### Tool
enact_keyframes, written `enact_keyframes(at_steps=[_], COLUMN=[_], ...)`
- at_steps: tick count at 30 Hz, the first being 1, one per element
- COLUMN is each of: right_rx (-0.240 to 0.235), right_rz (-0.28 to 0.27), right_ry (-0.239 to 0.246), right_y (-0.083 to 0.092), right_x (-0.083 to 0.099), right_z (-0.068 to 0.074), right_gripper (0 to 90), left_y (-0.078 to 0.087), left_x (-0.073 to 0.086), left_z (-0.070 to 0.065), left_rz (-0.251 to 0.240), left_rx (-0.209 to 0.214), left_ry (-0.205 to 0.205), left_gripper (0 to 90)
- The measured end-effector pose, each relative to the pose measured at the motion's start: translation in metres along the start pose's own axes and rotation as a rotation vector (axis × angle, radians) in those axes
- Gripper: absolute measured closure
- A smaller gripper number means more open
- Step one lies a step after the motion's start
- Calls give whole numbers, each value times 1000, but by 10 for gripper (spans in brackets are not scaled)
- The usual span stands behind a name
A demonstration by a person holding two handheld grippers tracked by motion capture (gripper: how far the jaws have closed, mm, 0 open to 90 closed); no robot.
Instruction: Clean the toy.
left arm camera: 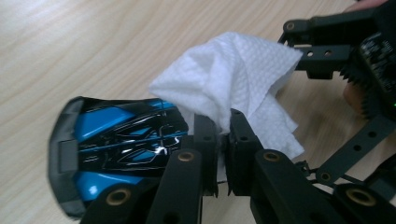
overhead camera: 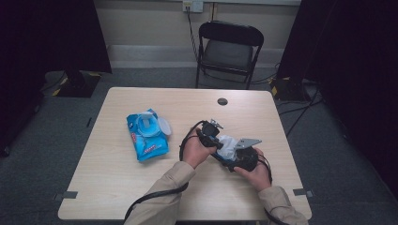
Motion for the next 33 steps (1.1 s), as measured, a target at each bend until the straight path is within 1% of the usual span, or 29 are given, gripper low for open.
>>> enact_keyframes(at_steps=[1, 3, 4, 6, 10, 14, 15, 16, 17, 20, 21, 23, 25, 26, 27, 28, 29, 31, 33], right_rx=[0, 0, 0, 0, 0, 0, 0, 0, 0, 0, 0, 0, 0, 0, 0, 0, 0, 0, 0], right_rz=[0, 0, 0, 0, 0, 0, 0, 0, 0, 0, 0, 0, 0, 0, 0, 0, 0, 0, 0], right_ry=[0, 0, 0, 0, 0, -1, 0, 0, 0, 0, -1, -1, -1, -1, -1, 0, -1, -1, -1], right_y=[0, 0, 0, 0, 0, 0, 0, 0, 0, 0, 0, 0, 0, 0, 0, 0, 0, 0, 0], right_x=[0, 0, 0, 0, 0, 0, 0, 0, 0, 0, 0, 0, 0, 0, 0, 0, 0, 0, 0], right_z=[0, 0, 0, 0, 0, 0, 0, 0, 0, 0, 0, 0, 0, 0, 0, 0, 0, 0, 0], right_gripper=[254, 254, 254, 254, 254, 254, 254, 254, 254, 254, 254, 254, 254, 254, 254, 254, 254, 254, 254], left_y=[-3, -6, -8, -9, -10, -9, -9, -9, -9, -6, -4, -2, 0, 0, 1, 1, 2, 2, 2], left_x=[1, 3, 4, 5, 5, 5, 4, 4, 4, 3, 2, 1, 0, 0, 1, 1, 2, 2, 3], left_z=[-1, -2, -3, -3, -5, -4, -3, -2, -2, 1, 3, 7, 13, 13, 19, 19, 23, 25, 29], left_rz=[4, 7, 11, 7, 17, 14, 6, 4, 4, -4, -9, -14, -11, -11, -6, -6, -4, -8, -12], left_rx=[7, 6, 11, 8, 7, 4, 2, 0, 0, -10, -25, -51, -64, -64, -78, -78, -89, -90, -96], left_ry=[3, 11, 10, 10, -10, 3, 25, 33, 33, 27, 17, 19, 21, 21, 15, 15, 20, 22, 39], left_gripper=[846, 845, 845, 845, 844, 844, 843, 843, 843, 840, 840, 840, 838, 837, 836, 835, 835, 833, 833])
Point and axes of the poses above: each handheld gripper's, and its own axes: y roughly backward along the jaws, x roughly out of its underside, z roughly to its left, the point moved 4 cm from there along -y, roughly forward along the jaws, and after that the axes turned 15 degrees about -z, right-handed, at the moved point
